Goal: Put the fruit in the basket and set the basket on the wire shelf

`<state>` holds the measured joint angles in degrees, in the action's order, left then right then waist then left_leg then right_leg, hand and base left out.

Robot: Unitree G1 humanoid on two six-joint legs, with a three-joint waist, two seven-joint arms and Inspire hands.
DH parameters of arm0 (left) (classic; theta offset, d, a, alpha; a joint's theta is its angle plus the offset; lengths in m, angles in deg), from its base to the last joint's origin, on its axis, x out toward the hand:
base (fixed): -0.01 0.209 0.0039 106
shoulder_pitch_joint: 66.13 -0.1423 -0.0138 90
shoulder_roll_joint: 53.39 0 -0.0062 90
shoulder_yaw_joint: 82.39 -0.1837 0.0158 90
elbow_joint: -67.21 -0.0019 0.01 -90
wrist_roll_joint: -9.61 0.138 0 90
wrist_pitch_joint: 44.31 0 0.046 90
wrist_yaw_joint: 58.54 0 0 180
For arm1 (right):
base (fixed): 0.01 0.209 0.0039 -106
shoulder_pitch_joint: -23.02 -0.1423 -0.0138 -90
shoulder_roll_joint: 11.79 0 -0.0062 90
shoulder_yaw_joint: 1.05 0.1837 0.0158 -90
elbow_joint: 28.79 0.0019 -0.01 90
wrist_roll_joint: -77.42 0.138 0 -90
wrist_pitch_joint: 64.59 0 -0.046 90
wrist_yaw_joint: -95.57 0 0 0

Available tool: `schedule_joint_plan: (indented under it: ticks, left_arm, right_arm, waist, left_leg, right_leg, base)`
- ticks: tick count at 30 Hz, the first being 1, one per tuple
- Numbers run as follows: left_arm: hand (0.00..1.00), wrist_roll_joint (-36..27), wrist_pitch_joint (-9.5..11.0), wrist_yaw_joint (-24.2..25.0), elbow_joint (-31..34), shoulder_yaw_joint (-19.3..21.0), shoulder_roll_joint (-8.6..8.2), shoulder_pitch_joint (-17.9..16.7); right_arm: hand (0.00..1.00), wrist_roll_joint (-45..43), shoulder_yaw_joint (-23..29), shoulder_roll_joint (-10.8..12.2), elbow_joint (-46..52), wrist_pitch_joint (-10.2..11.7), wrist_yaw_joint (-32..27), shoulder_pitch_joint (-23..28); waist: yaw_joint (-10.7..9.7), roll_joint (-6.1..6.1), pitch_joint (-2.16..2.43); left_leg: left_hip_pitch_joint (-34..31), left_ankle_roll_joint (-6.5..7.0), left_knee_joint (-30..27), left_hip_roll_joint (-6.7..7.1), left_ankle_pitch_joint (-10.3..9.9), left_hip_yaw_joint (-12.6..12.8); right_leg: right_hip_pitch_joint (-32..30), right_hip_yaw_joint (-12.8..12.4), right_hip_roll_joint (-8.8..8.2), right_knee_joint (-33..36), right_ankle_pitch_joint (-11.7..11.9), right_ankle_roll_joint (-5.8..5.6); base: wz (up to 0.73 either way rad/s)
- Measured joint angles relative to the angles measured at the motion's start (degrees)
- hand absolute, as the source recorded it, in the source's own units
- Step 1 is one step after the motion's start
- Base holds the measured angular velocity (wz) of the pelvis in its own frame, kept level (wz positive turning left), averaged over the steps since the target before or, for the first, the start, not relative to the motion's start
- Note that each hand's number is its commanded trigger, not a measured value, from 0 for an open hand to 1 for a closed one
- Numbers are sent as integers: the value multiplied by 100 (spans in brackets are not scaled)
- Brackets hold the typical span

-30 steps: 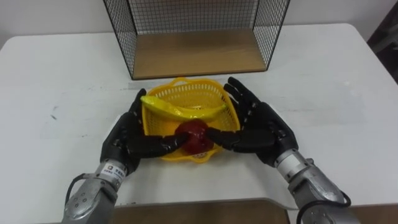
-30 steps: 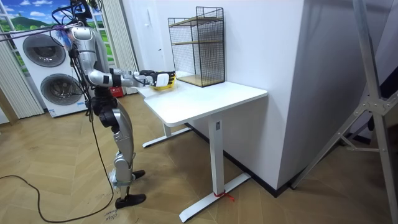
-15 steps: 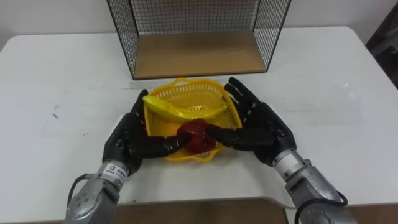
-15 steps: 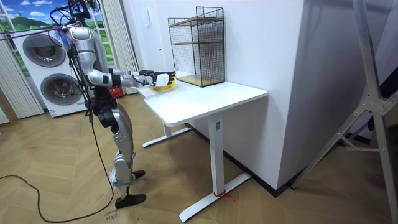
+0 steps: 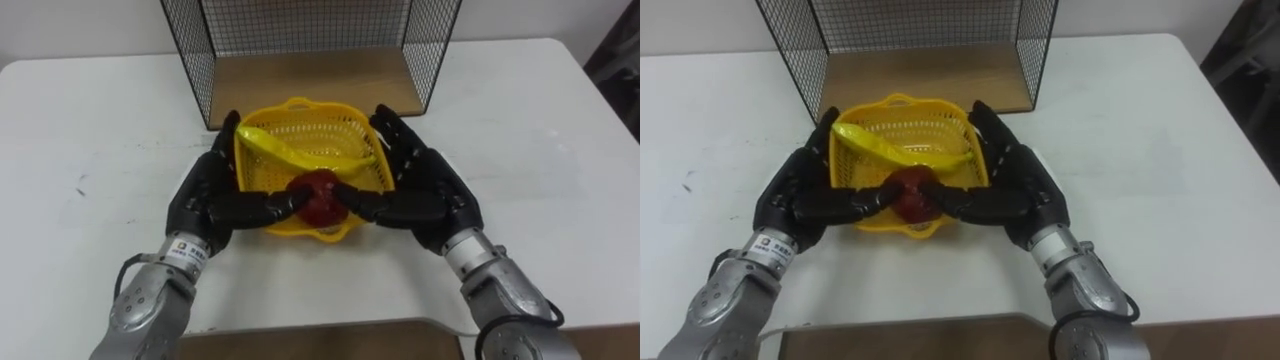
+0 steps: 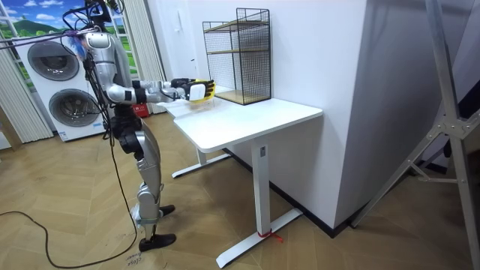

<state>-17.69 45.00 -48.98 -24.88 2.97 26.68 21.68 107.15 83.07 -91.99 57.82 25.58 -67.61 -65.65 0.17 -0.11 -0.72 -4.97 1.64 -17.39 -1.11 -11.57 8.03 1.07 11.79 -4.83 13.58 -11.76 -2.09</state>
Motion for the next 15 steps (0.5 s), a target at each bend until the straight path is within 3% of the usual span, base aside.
schedule_joint_plan:
  ticks: [3, 15]
  left_arm:
    - [0, 1, 27, -18, -1, 3, -40, 61]
    - [0, 72, 68, -29, -1, 8, -106, 231]
  right_arm:
    - [0, 0, 0, 6, 0, 29, -74, 0]
    - [0, -3, 4, 4, 272, 116, -183, 1]
  waist:
    - [-1, -4, -2]
    - [-27, -6, -2]
  left_leg:
    - [1, 0, -1, -25, 0, 136]
    - [-32, 0, 8, -22, 0, 172]
  right_leg:
    - [-6, -1, 3, 4, 1, 2]
    - [-55, -45, 27, 16, 17, 16]
  base:
    - [0]
    - [-1]
